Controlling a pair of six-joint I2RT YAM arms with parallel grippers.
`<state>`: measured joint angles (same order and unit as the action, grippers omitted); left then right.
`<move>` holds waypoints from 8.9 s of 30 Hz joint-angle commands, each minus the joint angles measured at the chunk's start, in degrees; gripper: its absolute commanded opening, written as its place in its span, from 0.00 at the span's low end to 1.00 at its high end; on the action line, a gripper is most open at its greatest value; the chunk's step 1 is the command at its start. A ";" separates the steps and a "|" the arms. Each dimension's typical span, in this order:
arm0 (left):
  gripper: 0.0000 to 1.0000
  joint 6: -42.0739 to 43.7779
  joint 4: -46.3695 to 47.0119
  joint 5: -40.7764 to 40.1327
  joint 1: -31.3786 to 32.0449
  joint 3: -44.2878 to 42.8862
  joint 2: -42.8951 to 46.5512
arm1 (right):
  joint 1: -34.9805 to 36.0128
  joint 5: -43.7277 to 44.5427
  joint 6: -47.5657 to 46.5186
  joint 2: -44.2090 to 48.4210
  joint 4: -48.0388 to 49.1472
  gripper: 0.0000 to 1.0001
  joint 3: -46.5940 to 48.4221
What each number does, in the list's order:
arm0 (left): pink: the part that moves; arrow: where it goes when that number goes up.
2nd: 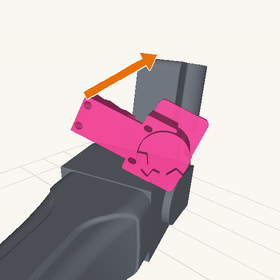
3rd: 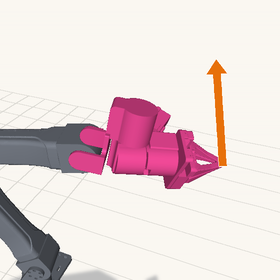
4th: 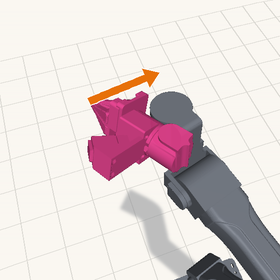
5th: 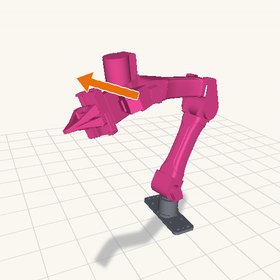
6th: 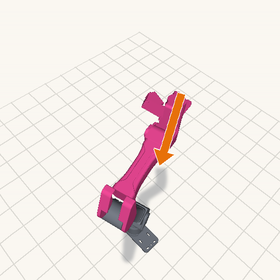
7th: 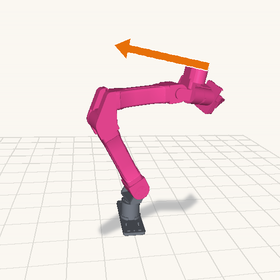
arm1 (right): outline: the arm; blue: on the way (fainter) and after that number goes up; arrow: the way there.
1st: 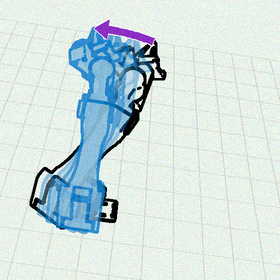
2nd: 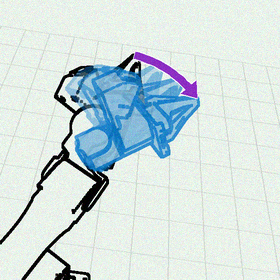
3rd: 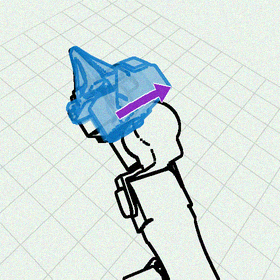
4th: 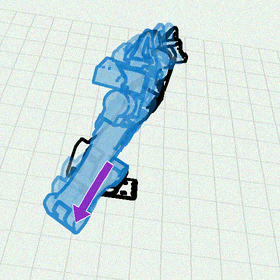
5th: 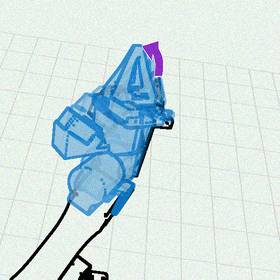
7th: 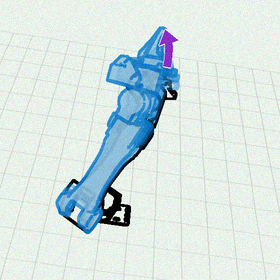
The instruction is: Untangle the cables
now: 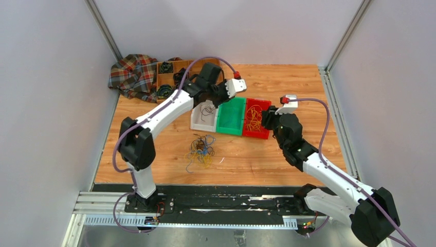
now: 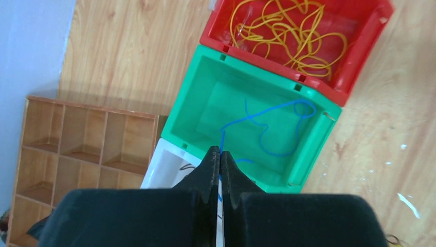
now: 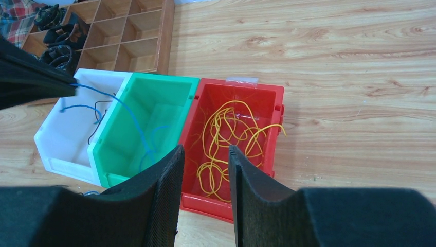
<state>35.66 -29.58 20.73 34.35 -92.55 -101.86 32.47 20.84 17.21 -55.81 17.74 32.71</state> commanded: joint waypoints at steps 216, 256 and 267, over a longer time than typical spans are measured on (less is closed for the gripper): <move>0.77 -2.21 -18.49 0.94 -7.39 36.23 29.83 | 3.15 -1.88 0.52 -3.57 -11.05 0.44 9.45; 0.60 -1.10 -13.08 4.25 -17.91 42.74 17.83 | 5.65 -1.24 -0.38 -3.59 -11.53 0.35 10.72; 0.16 -1.47 -15.04 7.05 -17.92 40.43 15.37 | 5.68 -1.14 -0.43 -2.93 -11.11 0.32 11.01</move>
<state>34.15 -43.27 24.36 16.78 -50.02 -86.65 37.26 19.20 17.15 -60.10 6.33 41.63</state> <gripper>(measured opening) 0.256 0.324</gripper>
